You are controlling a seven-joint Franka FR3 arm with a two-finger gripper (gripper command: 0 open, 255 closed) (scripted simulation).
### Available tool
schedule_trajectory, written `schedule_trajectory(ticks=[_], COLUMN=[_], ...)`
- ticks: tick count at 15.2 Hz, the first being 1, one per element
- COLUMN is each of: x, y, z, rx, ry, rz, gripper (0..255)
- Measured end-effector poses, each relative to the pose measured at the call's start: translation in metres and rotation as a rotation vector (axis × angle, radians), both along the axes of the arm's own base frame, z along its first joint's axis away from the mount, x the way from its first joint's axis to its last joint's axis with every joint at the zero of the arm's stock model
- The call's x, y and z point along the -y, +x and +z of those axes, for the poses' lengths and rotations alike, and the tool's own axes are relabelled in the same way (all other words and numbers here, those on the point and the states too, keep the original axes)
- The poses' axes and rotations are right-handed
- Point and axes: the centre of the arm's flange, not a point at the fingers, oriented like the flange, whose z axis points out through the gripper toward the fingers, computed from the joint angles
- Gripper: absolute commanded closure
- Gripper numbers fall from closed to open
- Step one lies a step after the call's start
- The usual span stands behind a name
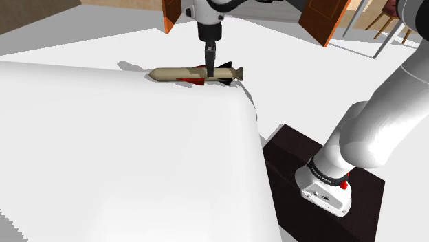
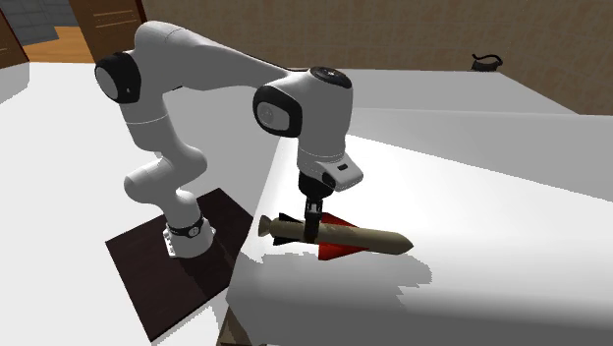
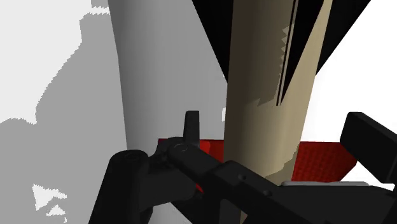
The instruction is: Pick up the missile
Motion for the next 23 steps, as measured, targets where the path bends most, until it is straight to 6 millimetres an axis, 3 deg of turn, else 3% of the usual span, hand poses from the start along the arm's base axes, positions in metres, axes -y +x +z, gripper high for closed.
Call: schedule_trajectory(ticks=[4,5,16,23], x=[-0.001,-0.001,0.0,0.0], y=[0.0,0.001,0.001,0.0], z=[-0.021,-0.023,-0.022,0.012], rx=[-0.001,-0.001,0.0,-0.001], ry=[0.0,0.0,0.0,0.0], rz=[0.002,0.002,0.002,0.002], gripper=[0,255,255,255])
